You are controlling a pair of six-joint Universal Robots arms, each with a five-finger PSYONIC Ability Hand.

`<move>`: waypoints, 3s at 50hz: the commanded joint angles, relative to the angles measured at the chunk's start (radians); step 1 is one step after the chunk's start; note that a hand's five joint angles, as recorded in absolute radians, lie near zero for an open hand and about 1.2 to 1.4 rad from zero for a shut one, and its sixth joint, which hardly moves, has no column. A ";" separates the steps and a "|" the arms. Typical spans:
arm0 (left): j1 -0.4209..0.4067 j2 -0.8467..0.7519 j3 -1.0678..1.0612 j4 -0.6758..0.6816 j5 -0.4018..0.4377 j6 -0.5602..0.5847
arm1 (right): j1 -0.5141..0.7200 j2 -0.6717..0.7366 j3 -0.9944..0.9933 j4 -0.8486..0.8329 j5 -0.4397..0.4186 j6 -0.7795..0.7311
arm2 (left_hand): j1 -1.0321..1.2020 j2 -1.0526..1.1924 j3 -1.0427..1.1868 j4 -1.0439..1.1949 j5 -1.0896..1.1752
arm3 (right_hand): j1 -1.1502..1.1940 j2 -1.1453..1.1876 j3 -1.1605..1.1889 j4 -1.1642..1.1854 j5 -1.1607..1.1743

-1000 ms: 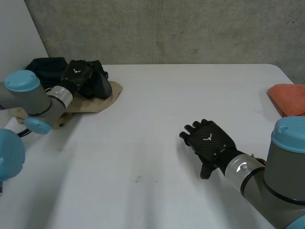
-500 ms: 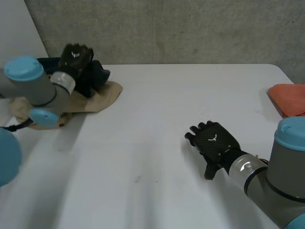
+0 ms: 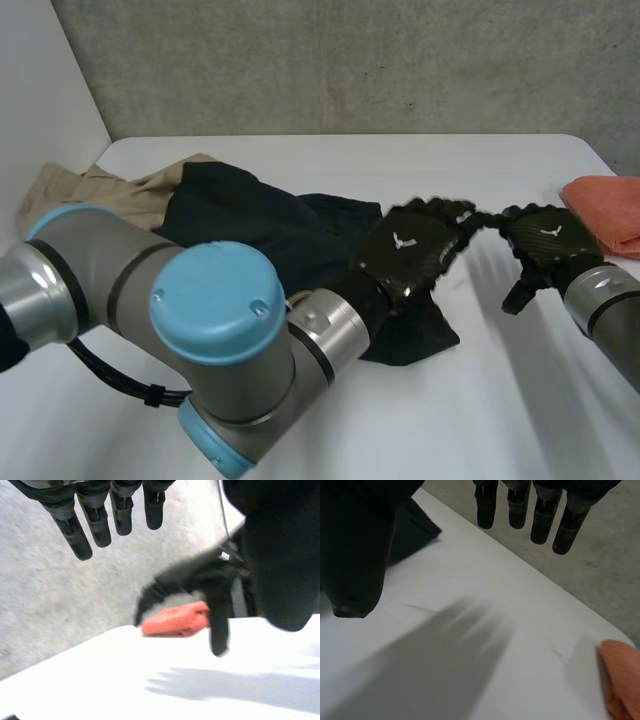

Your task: Fold the laundry.

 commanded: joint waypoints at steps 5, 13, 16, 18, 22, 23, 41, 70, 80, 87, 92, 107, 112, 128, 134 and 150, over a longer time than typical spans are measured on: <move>0.188 0.152 -0.049 -0.050 -0.020 0.098 | -0.026 -0.004 -0.038 0.016 -0.023 -0.017 | -0.004 -0.023 -0.031 -0.020 -0.036 | -0.028 -0.048 -0.040 -0.062 -0.054; 0.439 0.226 -0.113 -0.067 -0.022 0.249 | 0.011 -0.075 -0.061 0.146 -0.101 -0.030 | 0.052 0.033 0.025 0.035 0.019 | -0.028 -0.048 -0.040 -0.062 -0.054; 0.493 0.222 -0.133 -0.111 -0.023 0.284 | 0.047 -0.076 -0.119 0.230 -0.146 -0.016 | 0.058 0.038 0.031 0.041 0.025 | -0.028 -0.048 -0.040 -0.062 -0.054; 0.535 0.225 -0.162 -0.157 -0.028 0.310 | 0.081 -0.066 -0.177 0.293 -0.166 0.004 | 0.069 0.050 0.043 0.053 0.037 | -0.028 -0.048 -0.040 -0.062 -0.054; 0.581 0.220 -0.190 -0.188 -0.037 0.323 | 0.129 0.026 -0.292 0.367 -0.175 0.047 | 0.081 0.062 0.054 0.065 0.049 | -0.028 -0.048 -0.040 -0.062 -0.054; 0.592 0.220 -0.195 -0.190 -0.042 0.324 | 0.139 0.048 -0.318 0.378 -0.174 0.052 | 0.087 0.068 0.060 0.071 0.055 | -0.028 -0.048 -0.040 -0.062 -0.054; 0.705 0.029 -0.139 -0.135 -0.011 0.330 | 0.281 0.518 -0.809 0.416 -0.146 0.246 | 0.199 0.179 0.172 0.182 0.166 | 0.044 0.024 0.032 0.010 0.018; 0.668 0.034 -0.129 -0.098 0.026 0.375 | 0.321 0.455 -0.786 0.389 -0.122 0.172 | 1.208 1.189 1.181 1.192 1.176 | 1.194 1.174 1.182 1.160 1.168; 0.598 0.297 -0.342 -0.219 0.024 0.382 | 0.307 0.154 -0.460 0.505 -0.114 -0.312 | 1.208 1.189 1.181 1.192 1.176 | 1.194 1.174 1.182 1.160 1.168; 0.500 0.473 -0.517 -0.426 0.026 0.390 | 0.305 0.031 -0.270 0.605 -0.120 -0.450 | 1.208 1.189 1.181 1.192 1.176 | 1.194 1.174 1.182 1.160 1.168; 0.467 0.509 -0.576 -0.510 0.027 0.412 | 0.301 -0.012 -0.209 0.685 -0.134 -0.481 | 1.106 1.087 1.079 1.090 1.074 | 1.108 1.088 1.096 1.074 1.081; 0.584 0.524 -0.451 -0.334 0.020 0.418 | 0.193 -0.064 -0.303 0.481 -0.146 -0.115 | 0.213 0.194 0.186 0.197 0.181 | 0.085 0.065 0.074 0.051 0.059; 0.602 0.489 -0.416 -0.225 0.017 0.402 | 0.170 -0.060 -0.361 0.456 -0.149 0.021 | 0.210 0.191 0.183 0.194 0.178 | 0.085 0.065 0.074 0.051 0.059; 0.613 0.240 -0.327 -0.248 -0.025 0.298 | 0.186 0.343 -0.746 0.505 -0.137 0.104 | 0.219 0.200 0.192 0.203 0.187 | 0.070 0.050 0.059 0.037 0.044; 0.613 0.185 -0.279 -0.257 -0.039 0.303 | 0.190 0.467 -0.838 0.514 -0.140 0.144 | 0.225 0.206 0.198 0.209 0.193 | 0.059 0.039 0.047 0.025 0.032; 0.613 0.062 -0.207 -0.246 -0.074 0.369 | 0.265 0.625 -0.921 0.518 -0.146 0.216 | 0.568 0.549 0.541 0.552 0.536 | 0.097 0.077 0.085 0.063 0.070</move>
